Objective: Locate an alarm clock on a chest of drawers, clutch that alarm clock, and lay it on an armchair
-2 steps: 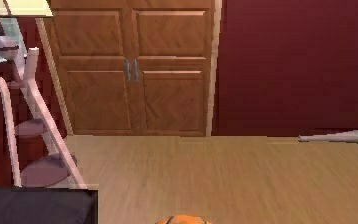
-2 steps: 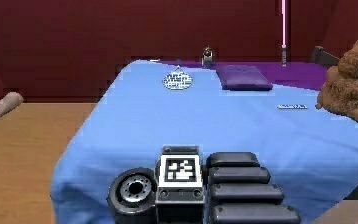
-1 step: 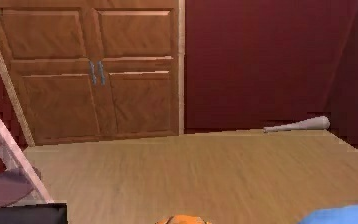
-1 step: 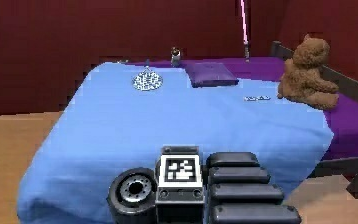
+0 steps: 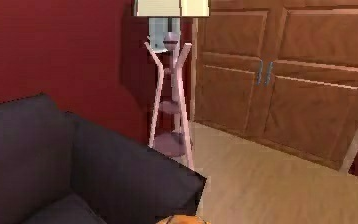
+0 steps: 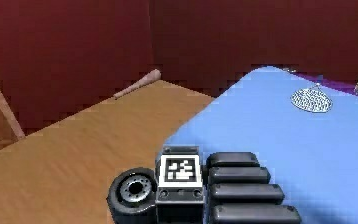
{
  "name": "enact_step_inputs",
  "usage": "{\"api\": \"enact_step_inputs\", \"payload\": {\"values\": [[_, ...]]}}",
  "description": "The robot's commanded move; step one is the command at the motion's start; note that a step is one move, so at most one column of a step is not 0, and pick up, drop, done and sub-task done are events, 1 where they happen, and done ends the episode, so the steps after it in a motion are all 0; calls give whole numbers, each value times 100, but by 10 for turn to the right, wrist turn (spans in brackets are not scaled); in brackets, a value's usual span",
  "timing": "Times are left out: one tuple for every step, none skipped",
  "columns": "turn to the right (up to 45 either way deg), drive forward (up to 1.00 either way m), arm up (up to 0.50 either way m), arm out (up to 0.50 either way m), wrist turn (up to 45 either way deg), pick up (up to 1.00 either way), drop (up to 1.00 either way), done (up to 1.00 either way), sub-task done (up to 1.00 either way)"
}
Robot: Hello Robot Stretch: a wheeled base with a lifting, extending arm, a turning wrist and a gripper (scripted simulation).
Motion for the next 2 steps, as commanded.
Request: {"api": "enact_step_inputs", "payload": {"values": [[-450,0,0,0,0,0,0,0,0],[-210,0,0,0,0,0,0,0,0]]}}
